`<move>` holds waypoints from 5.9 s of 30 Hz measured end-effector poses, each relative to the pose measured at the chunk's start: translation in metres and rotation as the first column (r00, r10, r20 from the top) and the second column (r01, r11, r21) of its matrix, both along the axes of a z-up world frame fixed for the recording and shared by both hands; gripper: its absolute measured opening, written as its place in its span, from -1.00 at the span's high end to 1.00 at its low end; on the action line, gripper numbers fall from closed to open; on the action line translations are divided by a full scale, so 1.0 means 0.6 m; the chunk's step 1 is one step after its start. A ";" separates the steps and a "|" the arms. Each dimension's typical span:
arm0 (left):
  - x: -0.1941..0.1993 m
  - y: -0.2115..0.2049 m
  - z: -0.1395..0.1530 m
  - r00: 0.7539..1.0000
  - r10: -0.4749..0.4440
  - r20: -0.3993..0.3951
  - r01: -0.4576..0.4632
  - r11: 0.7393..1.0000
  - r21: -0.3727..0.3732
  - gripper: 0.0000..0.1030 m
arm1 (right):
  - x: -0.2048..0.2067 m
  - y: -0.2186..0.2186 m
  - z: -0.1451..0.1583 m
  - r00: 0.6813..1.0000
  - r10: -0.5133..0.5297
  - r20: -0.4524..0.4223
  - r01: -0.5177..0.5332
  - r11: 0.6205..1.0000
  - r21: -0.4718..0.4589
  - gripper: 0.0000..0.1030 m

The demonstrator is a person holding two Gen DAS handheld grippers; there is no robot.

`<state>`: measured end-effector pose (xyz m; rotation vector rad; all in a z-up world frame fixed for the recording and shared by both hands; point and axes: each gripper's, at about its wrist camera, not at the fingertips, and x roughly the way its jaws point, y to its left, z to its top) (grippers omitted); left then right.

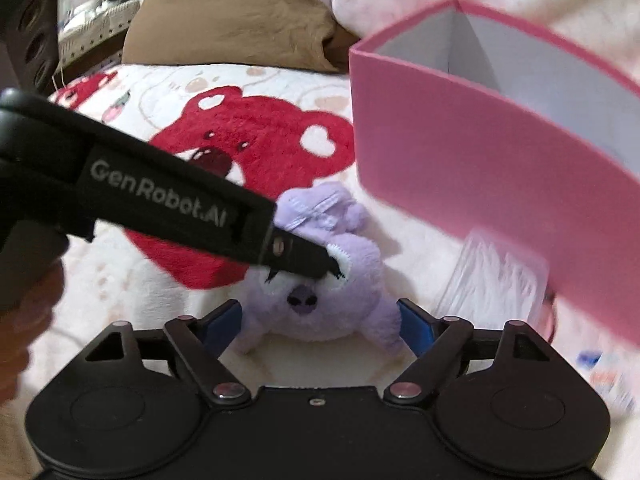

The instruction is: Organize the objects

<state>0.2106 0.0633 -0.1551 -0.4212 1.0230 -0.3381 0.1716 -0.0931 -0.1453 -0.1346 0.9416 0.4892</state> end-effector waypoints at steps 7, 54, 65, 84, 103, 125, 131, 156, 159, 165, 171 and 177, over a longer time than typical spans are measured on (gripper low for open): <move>-0.005 0.020 -0.003 0.997 0.033 -0.075 -0.035 0.999 -0.020 0.27 | -0.050 -0.007 0.006 0.997 0.062 -0.055 -0.060 0.998 0.037 -0.63; -0.107 -0.042 0.119 0.984 -0.158 0.080 0.158 0.987 0.003 0.35 | -0.145 -0.031 0.098 0.969 0.022 0.246 -0.002 0.996 -0.084 0.04; -0.036 -0.088 0.310 0.955 -0.165 0.246 0.160 0.986 0.039 0.33 | -0.066 -0.069 0.283 0.924 0.015 0.383 0.025 0.995 -0.099 0.03; 0.220 -0.181 0.202 0.996 -0.077 -0.050 0.084 0.981 0.173 0.33 | 0.200 -0.125 0.175 0.997 0.013 0.081 -0.014 1.000 0.005 0.02; 0.259 -0.206 0.111 0.990 -0.044 -0.132 0.077 0.964 0.253 0.32 | 0.269 -0.130 0.084 0.985 0.034 -0.167 -0.031 0.999 0.022 -0.05; 0.040 -0.151 0.344 0.974 -0.206 0.091 0.171 0.939 0.299 0.05 | 0.052 -0.221 0.337 0.992 -0.121 0.035 0.119 0.991 0.055 -0.16; -0.031 -0.128 0.375 0.962 -0.245 0.121 0.202 0.937 0.286 -0.03 | -0.027 -0.217 0.383 0.988 -0.112 0.102 0.106 0.993 0.060 -0.22; -0.106 -0.119 0.251 0.955 -0.277 0.104 0.235 0.924 0.301 -0.33 | -0.158 -0.183 0.294 0.983 -0.120 0.136 0.115 0.992 0.048 -0.56; -0.089 -0.118 0.221 0.961 -0.261 0.096 0.224 0.930 0.290 -0.41 | -0.149 -0.163 0.269 0.984 -0.102 0.146 0.099 0.995 0.026 -0.69; -0.041 -0.116 0.152 0.974 -0.222 0.038 0.201 0.934 0.295 -0.67 | -0.103 -0.124 0.210 0.989 -0.115 0.092 0.117 0.993 -0.022 -0.69; -0.008 -0.107 0.100 0.982 -0.187 0.032 0.175 0.955 0.238 -0.70 | -0.055 -0.085 0.155 0.995 -0.087 0.058 0.092 0.992 -0.092 -0.69; -0.007 -0.114 0.062 0.976 -0.199 0.091 0.184 0.972 0.149 -0.68 | -0.027 -0.083 0.087 0.987 -0.153 0.051 0.156 0.985 -0.078 -0.69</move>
